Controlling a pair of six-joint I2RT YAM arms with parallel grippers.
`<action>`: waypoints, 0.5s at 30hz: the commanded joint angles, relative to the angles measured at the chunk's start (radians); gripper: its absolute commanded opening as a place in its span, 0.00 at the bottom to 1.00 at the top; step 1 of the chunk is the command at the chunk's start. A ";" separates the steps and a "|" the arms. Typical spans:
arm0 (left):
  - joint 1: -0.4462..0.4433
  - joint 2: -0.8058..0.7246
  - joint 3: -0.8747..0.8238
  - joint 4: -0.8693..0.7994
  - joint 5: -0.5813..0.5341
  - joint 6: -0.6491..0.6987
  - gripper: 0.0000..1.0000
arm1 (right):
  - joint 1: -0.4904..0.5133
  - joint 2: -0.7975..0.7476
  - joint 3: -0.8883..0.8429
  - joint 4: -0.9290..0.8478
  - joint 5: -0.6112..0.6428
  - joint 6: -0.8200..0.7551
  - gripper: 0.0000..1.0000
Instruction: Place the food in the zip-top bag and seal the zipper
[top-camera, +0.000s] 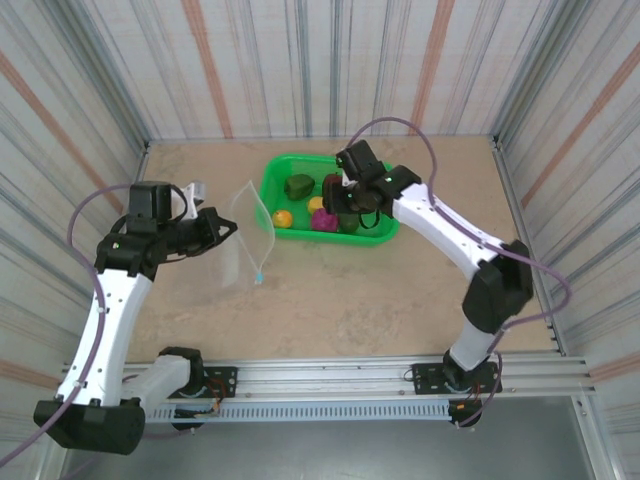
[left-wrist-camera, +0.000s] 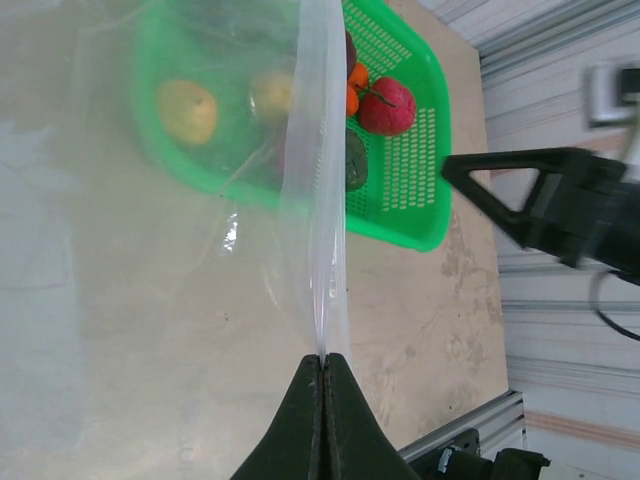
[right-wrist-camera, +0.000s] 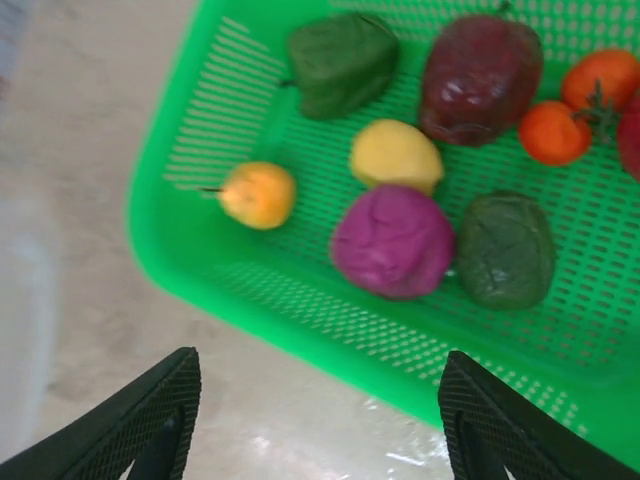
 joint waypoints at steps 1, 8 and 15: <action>0.008 -0.024 -0.004 0.025 0.008 -0.016 0.00 | 0.002 0.093 0.076 -0.094 0.016 -0.060 0.53; 0.013 -0.050 0.025 -0.018 -0.068 0.006 0.00 | 0.000 0.260 0.150 -0.165 0.006 -0.094 0.29; 0.013 -0.058 0.046 -0.041 -0.131 0.025 0.00 | 0.007 0.151 -0.057 -0.097 0.013 -0.078 0.24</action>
